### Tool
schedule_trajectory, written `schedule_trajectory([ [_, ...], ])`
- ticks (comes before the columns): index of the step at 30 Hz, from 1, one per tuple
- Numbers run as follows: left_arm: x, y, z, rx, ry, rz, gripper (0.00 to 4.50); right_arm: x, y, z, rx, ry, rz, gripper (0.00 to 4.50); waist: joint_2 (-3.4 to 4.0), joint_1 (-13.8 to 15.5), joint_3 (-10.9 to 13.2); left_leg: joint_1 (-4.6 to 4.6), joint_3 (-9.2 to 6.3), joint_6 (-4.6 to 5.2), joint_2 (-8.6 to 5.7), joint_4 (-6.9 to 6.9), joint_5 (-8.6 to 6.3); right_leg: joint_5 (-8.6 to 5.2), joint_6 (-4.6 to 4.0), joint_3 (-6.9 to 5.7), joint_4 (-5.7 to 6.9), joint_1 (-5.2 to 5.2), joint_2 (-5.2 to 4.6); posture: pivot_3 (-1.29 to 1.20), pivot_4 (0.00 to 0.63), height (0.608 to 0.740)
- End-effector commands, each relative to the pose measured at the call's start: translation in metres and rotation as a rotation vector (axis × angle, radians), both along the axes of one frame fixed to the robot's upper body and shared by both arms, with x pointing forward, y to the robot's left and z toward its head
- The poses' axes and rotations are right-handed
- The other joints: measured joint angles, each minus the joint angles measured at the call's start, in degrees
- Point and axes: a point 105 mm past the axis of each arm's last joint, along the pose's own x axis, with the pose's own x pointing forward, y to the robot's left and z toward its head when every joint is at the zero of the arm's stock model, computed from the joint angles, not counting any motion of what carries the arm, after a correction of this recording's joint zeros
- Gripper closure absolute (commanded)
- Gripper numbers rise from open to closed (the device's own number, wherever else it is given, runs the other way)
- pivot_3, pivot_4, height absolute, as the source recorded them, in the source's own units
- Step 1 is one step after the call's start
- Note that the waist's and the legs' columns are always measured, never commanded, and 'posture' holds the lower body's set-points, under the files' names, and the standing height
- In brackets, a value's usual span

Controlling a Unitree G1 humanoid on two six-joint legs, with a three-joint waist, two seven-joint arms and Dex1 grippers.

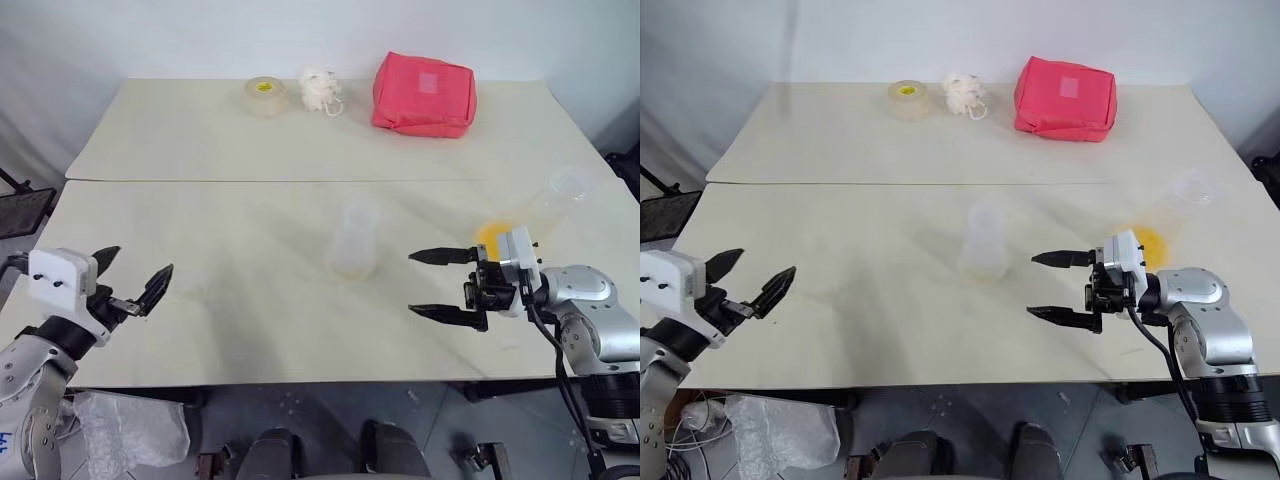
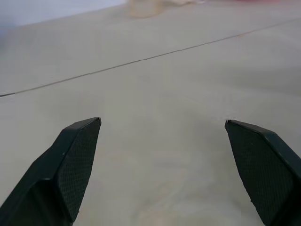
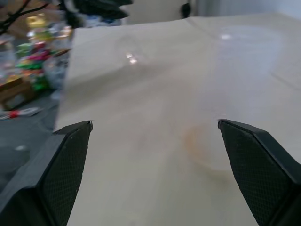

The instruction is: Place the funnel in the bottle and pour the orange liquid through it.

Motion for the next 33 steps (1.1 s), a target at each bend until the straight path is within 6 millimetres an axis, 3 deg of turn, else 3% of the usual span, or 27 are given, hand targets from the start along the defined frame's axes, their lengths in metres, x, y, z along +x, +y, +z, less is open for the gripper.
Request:
schedule_trajectory([
  [1,-0.011,0.000,0.003,0.017,-0.023,0.102,0.01,-0.004,0.004,0.009,0.000,-0.037,0.076,0.00,0.00,0.11,0.00,0.04,0.00,0.00,0.00,0.00,0.00,0.00,0.00,0.02,0.00,0.04,0.00,0.00,0.150,0.740],
  [6,-0.014,-0.017,0.001,0.003,-0.042,0.169,0.01,0.000,0.014,0.007,0.021,-0.029,0.090,0.00,0.00,0.25,0.00,0.08,-0.07,-0.03,0.01,-0.01,-0.02,-0.01,-0.02,0.03,-0.03,0.10,0.01,0.00,0.150,0.740],
  [12,-0.015,-0.033,-0.017,0.017,0.049,0.197,0.01,0.004,0.020,0.006,0.031,-0.018,0.094,0.00,0.01,0.06,0.00,0.08,-0.05,-0.04,-0.01,-0.03,-0.02,-0.01,-0.03,0.06,-0.05,0.09,0.02,0.00,0.150,0.740],
  [17,-0.012,-0.031,-0.038,0.037,0.158,0.253,0.01,0.008,0.022,0.005,0.029,-0.016,0.089,0.00,0.01,0.15,0.00,0.09,-0.04,-0.05,0.00,-0.04,-0.02,-0.02,-0.04,0.05,-0.06,0.10,0.03,0.00,0.150,0.740],
  [26,-0.002,-0.039,-0.050,0.039,0.188,0.221,0.01,0.010,0.023,0.005,0.032,-0.019,0.076,0.00,0.01,0.09,0.00,0.08,-0.04,-0.05,0.00,-0.06,-0.02,-0.02,-0.04,0.05,-0.20,0.12,0.03,0.00,0.150,0.740],
  [29,0.000,-0.042,-0.052,0.036,0.194,0.203,0.66,0.008,0.021,0.009,0.045,-0.024,0.087,0.00,0.01,0.13,0.00,0.08,-0.03,-0.05,0.00,-0.06,-0.02,-0.02,-0.04,0.04,-0.21,0.12,0.03,0.00,0.150,0.740],
  [33,0.001,-0.042,-0.058,0.026,0.232,0.195,1.89,0.003,0.022,0.017,0.075,-0.033,0.116,0.00,0.01,0.14,0.00,0.07,-0.04,-0.05,0.00,-0.06,-0.02,-0.02,-0.04,0.05,-0.25,0.13,0.03,0.00,0.150,0.740],
])
